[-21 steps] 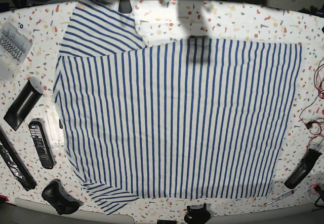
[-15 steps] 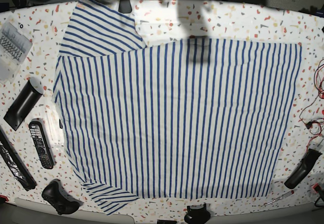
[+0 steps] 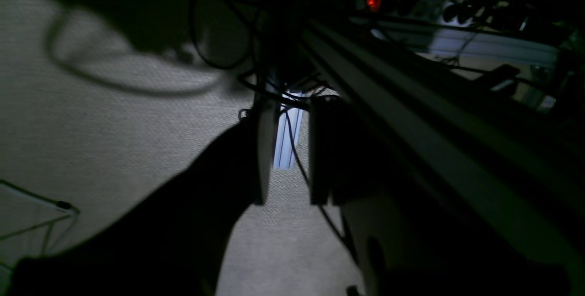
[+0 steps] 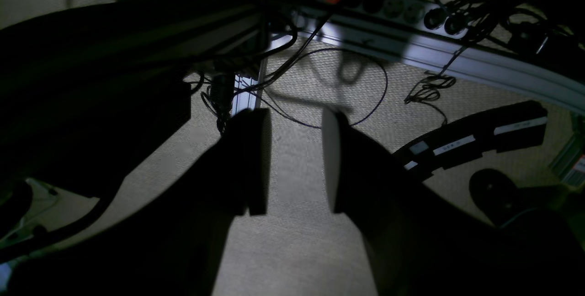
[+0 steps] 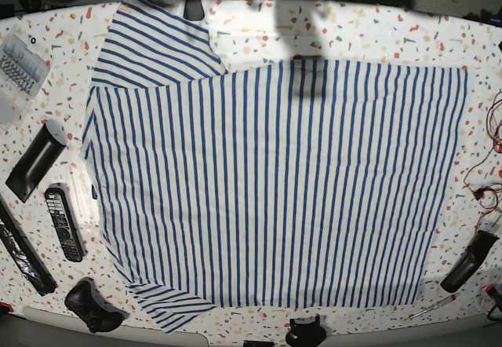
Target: Layout the t-shirt on the table in an organized manner, then fold the t-shirt properly
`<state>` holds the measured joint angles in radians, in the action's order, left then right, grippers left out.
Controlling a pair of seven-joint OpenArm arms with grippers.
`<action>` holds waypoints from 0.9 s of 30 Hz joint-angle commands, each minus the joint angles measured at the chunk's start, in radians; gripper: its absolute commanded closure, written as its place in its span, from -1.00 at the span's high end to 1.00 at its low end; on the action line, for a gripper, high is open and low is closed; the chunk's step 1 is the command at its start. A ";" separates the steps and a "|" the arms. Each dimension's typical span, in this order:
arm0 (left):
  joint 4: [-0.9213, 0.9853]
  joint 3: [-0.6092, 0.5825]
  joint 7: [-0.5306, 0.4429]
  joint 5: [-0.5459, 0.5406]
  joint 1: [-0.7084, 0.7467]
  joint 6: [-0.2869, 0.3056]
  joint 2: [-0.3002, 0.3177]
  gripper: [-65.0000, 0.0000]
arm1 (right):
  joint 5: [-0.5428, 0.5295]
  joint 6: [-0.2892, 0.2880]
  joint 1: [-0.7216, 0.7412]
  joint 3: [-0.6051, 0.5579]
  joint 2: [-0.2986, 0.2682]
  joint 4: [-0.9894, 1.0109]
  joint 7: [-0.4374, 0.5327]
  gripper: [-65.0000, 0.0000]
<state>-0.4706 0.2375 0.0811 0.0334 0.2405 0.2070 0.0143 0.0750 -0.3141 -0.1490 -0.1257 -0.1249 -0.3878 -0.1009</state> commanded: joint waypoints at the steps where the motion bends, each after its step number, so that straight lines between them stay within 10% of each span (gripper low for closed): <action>1: -0.024 0.000 -0.002 -0.001 0.020 0.003 0.000 -0.61 | -0.007 -0.008 -0.013 -0.001 -0.007 -0.019 0.002 -0.42; 10: -0.255 0.000 0.073 0.026 0.200 0.003 0.001 -0.61 | -0.017 -0.045 -0.232 -0.001 -0.066 -0.278 -0.034 -0.42; 20: -0.735 -0.038 0.221 -0.042 0.484 0.003 0.074 -0.61 | -0.285 -0.050 -0.547 -0.001 -0.263 -0.711 -0.150 -0.42; 27: -1.053 -0.042 0.321 -0.088 0.667 0.003 0.209 -0.61 | -0.398 -0.209 -0.766 0.000 -0.451 -1.049 -0.202 -0.42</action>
<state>-1.5154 0.1936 0.4141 -0.0547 0.8921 0.2111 0.2203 -0.3126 -0.5098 -0.9047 -0.1287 -0.5678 -1.4288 -0.3141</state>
